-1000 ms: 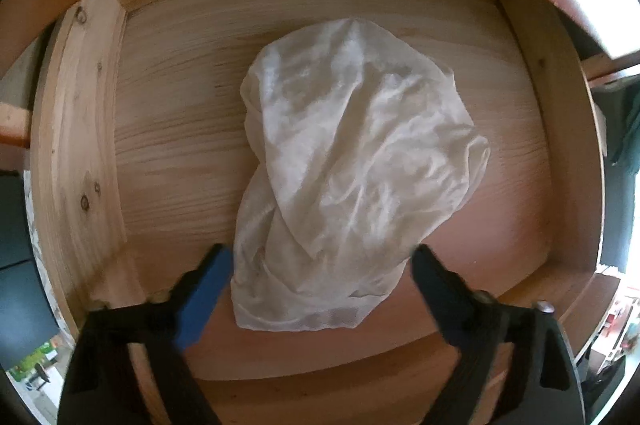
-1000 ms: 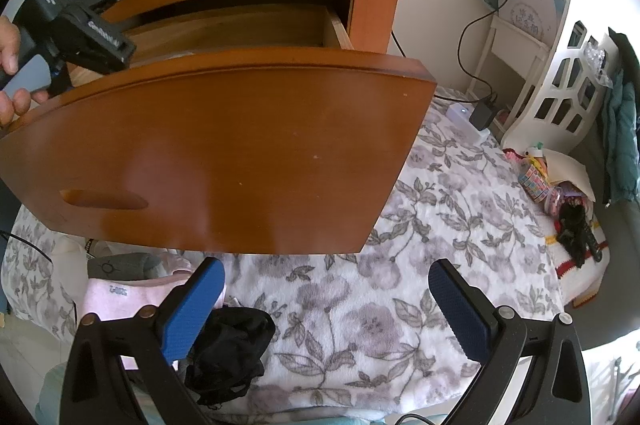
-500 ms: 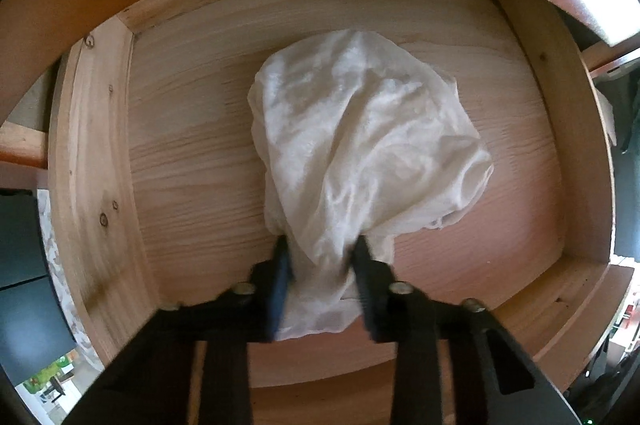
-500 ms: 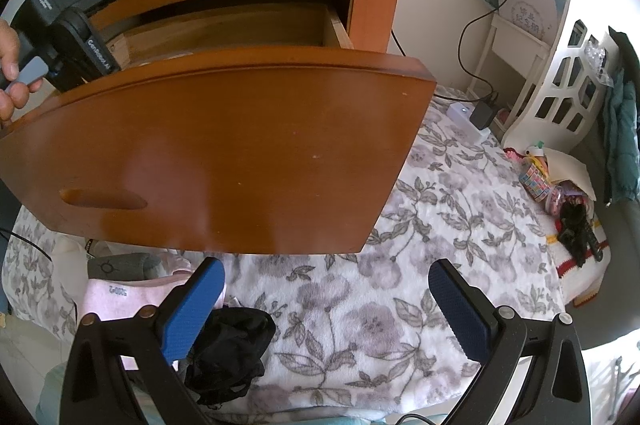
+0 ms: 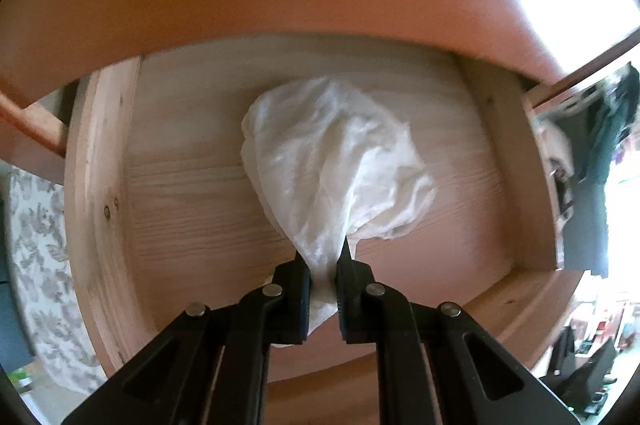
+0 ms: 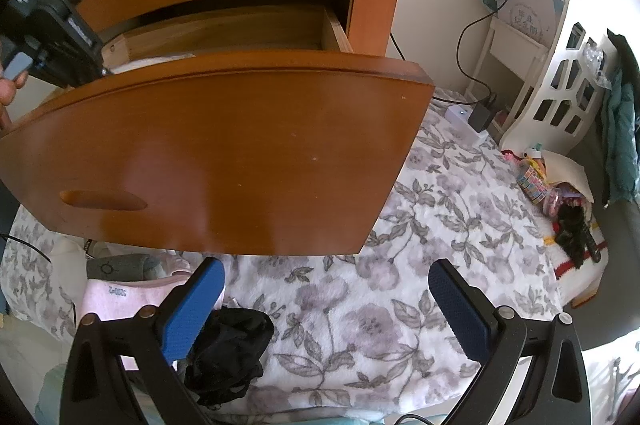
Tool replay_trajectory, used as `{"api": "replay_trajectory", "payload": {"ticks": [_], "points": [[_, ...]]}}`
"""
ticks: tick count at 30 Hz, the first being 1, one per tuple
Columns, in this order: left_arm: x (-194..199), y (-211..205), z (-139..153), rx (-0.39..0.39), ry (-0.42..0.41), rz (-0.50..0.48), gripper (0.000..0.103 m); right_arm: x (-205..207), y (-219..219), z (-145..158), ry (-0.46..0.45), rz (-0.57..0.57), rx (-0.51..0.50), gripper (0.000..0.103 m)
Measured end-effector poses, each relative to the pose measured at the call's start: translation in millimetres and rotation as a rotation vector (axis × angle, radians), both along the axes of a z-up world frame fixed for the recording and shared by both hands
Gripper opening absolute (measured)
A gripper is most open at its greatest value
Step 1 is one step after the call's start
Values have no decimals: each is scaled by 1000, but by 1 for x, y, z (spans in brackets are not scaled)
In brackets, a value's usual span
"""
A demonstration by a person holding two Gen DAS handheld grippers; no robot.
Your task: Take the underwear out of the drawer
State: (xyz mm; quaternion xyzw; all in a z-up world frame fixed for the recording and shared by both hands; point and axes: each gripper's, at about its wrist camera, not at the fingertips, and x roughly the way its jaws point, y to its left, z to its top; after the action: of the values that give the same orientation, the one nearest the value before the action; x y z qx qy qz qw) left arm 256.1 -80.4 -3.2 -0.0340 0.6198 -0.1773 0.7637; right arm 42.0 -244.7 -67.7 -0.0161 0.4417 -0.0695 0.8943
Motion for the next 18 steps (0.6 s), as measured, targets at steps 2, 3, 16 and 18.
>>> {"api": "replay_trajectory", "payload": {"ticks": [2,3,16,18], "points": [[-7,2,6,-34,-38,10,11,0,0,1,-1,0,-5,103],[-9,3,8,-51,-54,16,10,0,0,1,-2,1,-7,103],[-32,21,42,-282,-270,109,10,-4,7,5,-13,0,-32,103],[-42,27,50,-298,-309,112,10,-4,7,5,-15,-1,-34,103]]}}
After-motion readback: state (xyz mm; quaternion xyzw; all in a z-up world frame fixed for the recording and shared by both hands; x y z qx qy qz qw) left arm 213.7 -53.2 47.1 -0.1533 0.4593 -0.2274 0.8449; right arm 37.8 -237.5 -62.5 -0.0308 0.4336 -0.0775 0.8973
